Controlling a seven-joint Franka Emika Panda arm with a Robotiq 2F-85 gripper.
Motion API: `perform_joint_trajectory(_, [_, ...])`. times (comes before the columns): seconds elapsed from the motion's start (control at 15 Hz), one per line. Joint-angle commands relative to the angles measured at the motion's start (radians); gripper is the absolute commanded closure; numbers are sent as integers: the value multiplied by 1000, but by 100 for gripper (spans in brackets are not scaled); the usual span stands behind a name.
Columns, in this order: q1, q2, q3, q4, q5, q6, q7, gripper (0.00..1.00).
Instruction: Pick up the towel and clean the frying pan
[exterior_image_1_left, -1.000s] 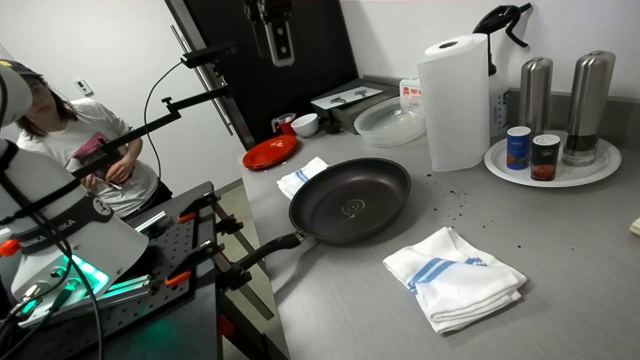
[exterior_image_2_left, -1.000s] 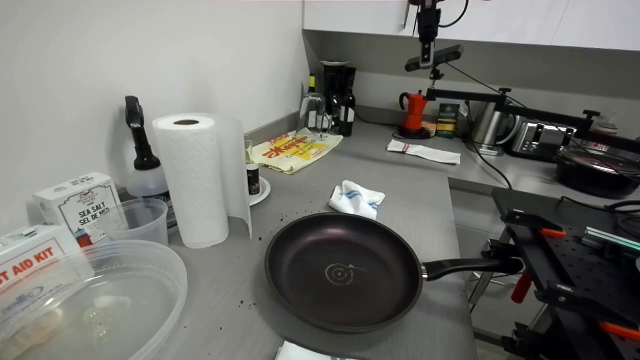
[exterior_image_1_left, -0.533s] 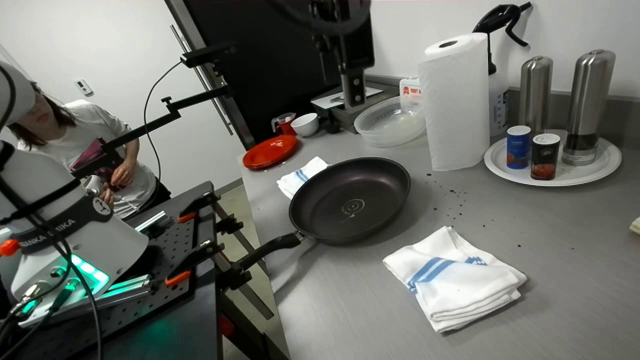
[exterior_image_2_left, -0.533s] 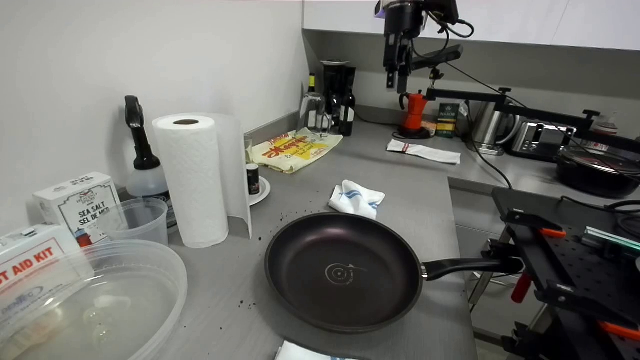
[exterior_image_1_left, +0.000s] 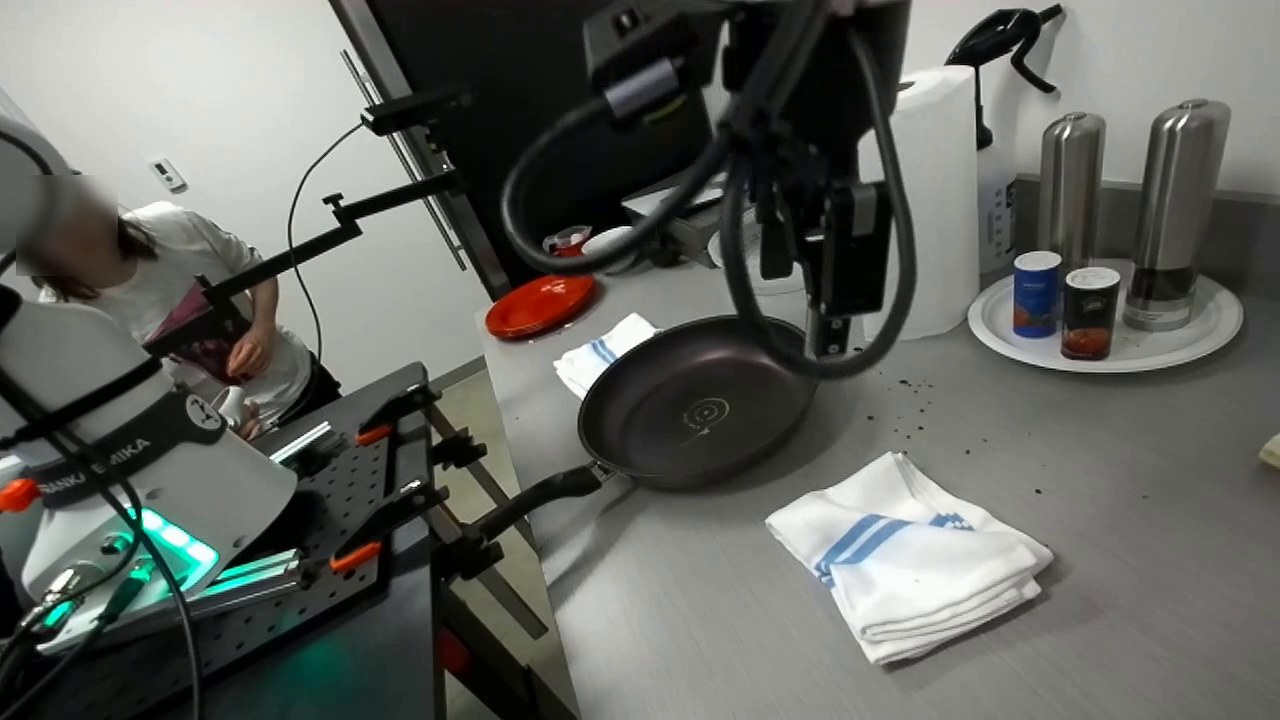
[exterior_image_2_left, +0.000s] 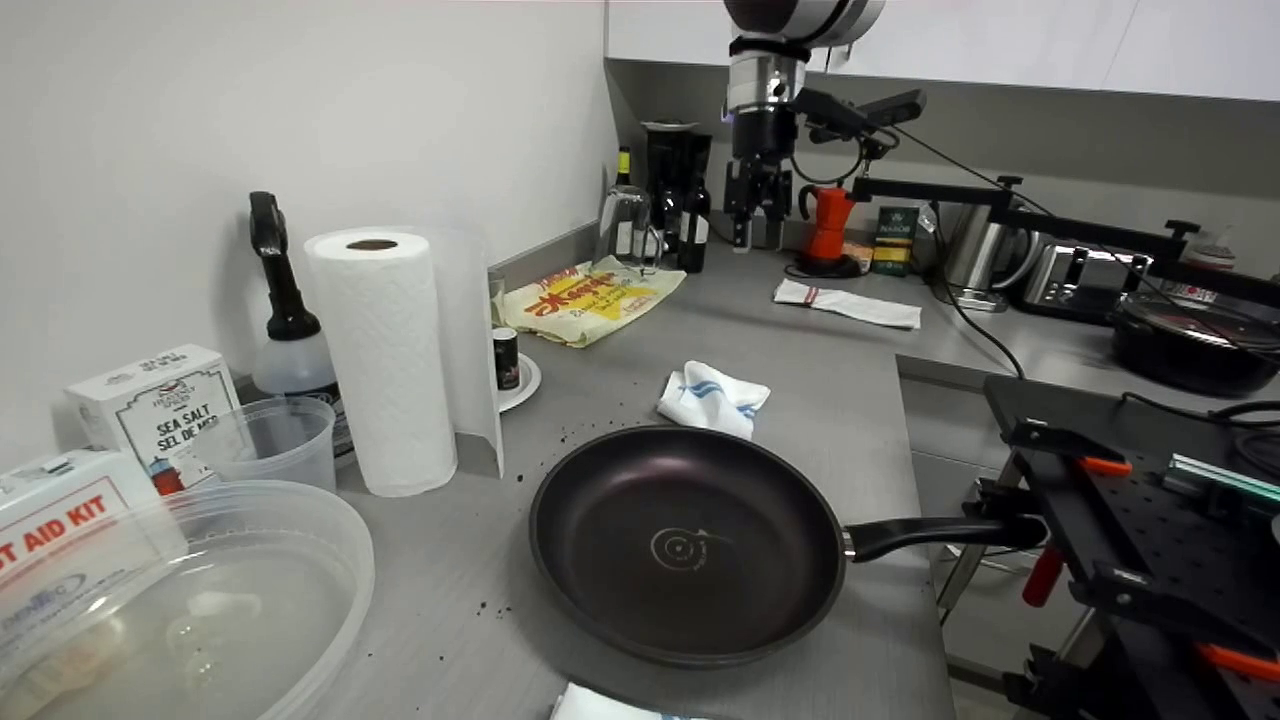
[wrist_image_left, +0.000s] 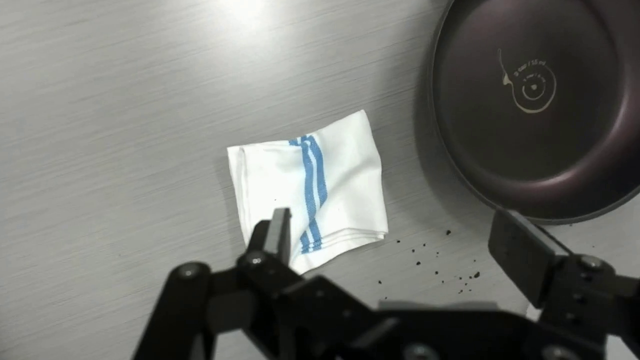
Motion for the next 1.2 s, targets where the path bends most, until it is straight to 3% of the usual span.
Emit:
perform_joint_trajectory(0.0, [-46,128,43,118,42,34,37,0])
perform_joint_trajectory(1.13, [-86,418,76,330,17,43,174,0])
